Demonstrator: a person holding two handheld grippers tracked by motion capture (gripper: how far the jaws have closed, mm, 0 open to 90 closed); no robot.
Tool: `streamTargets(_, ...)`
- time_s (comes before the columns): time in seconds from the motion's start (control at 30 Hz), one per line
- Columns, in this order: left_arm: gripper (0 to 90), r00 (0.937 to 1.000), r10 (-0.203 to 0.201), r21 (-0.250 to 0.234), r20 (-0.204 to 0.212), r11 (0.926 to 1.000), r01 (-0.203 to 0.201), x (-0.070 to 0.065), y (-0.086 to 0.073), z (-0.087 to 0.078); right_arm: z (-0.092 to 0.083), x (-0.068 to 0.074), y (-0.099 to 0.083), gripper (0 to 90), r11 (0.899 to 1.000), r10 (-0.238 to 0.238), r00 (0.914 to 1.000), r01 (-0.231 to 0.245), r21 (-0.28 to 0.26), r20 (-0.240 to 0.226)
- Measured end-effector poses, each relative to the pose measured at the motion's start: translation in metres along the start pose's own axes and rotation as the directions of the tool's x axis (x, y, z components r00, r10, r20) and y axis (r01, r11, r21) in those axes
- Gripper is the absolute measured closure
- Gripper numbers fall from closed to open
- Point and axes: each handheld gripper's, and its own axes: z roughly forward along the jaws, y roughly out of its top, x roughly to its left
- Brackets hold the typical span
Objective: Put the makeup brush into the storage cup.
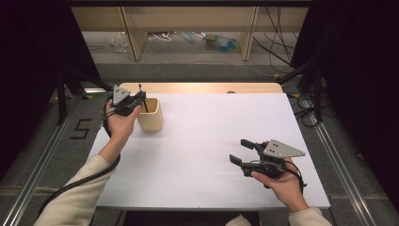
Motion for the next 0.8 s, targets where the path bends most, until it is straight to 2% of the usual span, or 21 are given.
streamTargets(0.13, 83.3, 1.0, 0.003, 0.004, -0.002, 1.0, -0.003, 0.0005, -0.0009, 0.0003, -0.0001, 0.0003, 0.0001, 29.6, 1.0, -0.001, 1.0, 0.001, 0.003, 0.001)
streamTargets(0.17, 83.3, 1.0, 0.001, 0.004, -0.001, 1.0, -0.001, 0.0004, -0.0011, 0.0005, 0.0006, -0.0014, 0.0002, 29.6, 1.0, -0.027, 0.9996, 0.027, -0.013, 0.009)
streamTargets(0.23, 83.3, 1.0, -0.001, 0.005, 0.0, 1.0, 0.001, 0.0005, -0.0015, 0.0008, 0.0004, 0.0006, -0.0001, 29.6, 1.0, 0.0, 1.0, 0.0, -0.001, 0.002)
streamTargets(0.33, 83.3, 1.0, 0.001, 0.008, -0.003, 1.0, -0.001, 0.001, -0.0019, 0.0009, 0.0003, 0.0007, 0.0, 29.5, 1.0, -0.001, 1.0, 0.001, -0.001, 0.002)
streamTargets(0.4, 83.3, 1.0, 0.002, 0.008, -0.004, 1.0, -0.002, 0.0012, -0.0022, 0.0011, 0.0005, -0.0007, 0.0004, 29.5, 0.999, -0.032, 0.9993, 0.032, -0.013, 0.016)
streamTargets(0.8, 83.2, 0.9999, -0.011, 0.013, -0.006, 0.9999, 0.011, 0.0016, -0.0044, 0.0023, 0.0015, -0.0004, 0.0003, 29.2, 0.999, -0.033, 0.9994, 0.033, -0.022, 0.006)
